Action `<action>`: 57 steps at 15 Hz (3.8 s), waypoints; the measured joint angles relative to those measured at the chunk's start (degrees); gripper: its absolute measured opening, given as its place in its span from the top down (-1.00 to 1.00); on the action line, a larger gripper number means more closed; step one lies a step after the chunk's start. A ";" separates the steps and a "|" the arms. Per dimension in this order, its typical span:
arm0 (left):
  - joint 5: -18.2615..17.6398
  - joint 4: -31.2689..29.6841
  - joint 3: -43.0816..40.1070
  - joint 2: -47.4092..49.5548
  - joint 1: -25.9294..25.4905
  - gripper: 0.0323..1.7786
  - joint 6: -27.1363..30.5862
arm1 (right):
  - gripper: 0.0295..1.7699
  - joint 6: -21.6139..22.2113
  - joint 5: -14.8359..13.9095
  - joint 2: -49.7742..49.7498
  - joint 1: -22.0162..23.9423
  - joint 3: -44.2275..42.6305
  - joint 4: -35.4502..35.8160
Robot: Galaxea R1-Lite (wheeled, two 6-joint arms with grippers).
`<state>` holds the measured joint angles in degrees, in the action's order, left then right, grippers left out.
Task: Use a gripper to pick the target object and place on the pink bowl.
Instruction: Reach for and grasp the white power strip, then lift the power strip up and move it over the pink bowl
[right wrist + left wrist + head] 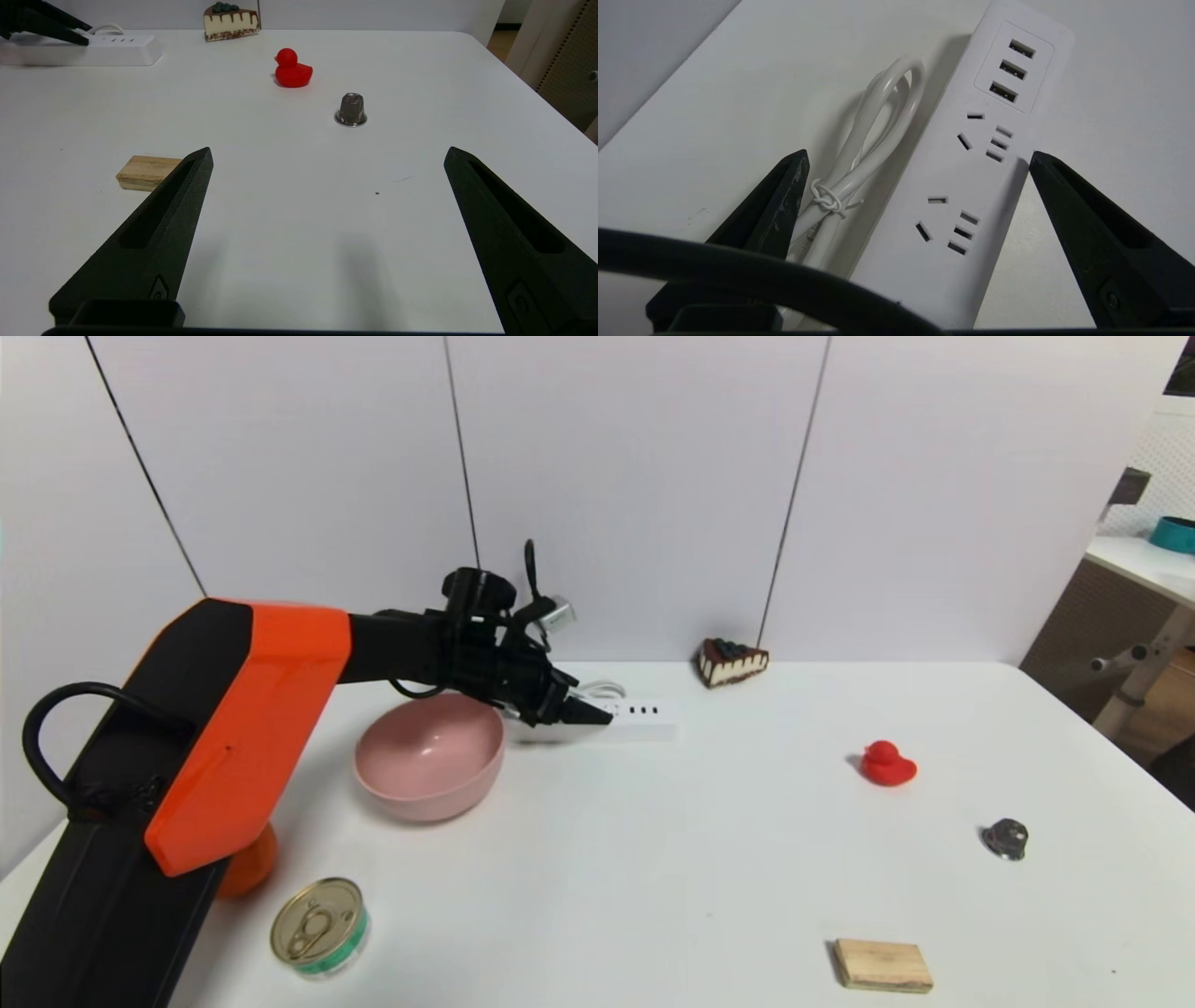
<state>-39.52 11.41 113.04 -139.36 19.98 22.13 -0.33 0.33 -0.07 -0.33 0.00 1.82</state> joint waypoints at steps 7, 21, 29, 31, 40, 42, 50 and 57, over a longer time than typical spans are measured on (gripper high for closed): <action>0.02 1.40 -0.04 0.35 0.20 -0.90 2.35 | -0.93 0.02 0.00 0.00 -0.02 0.00 0.00; -0.06 4.90 -0.01 1.22 1.10 -0.90 3.61 | -0.93 0.00 -0.04 0.00 -0.05 0.00 0.00; 0.00 5.84 0.00 0.00 1.21 -0.90 5.73 | -0.93 0.02 -0.02 0.00 0.00 0.00 -0.02; 0.09 5.84 -0.01 -0.17 1.21 -0.90 5.90 | -0.93 0.02 0.00 0.00 -0.02 0.00 -0.02; 4.58 5.73 0.05 -0.17 1.21 -0.90 9.13 | -0.93 0.02 -0.02 0.00 -0.02 0.00 0.00; 4.66 5.71 0.07 -0.16 1.21 -0.90 9.13 | -0.93 0.02 -0.02 0.00 -0.02 0.00 0.00; 5.32 6.06 0.05 0.78 1.34 -0.21 8.96 | -0.93 0.02 0.00 0.00 -0.02 0.00 0.00; 5.33 6.08 0.02 3.23 1.73 -0.18 8.66 | -0.93 0.04 -0.02 0.00 -0.02 0.00 -0.02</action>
<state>-34.19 17.49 113.07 -136.13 21.71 30.78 -0.29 0.30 -0.07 -0.35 0.00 1.79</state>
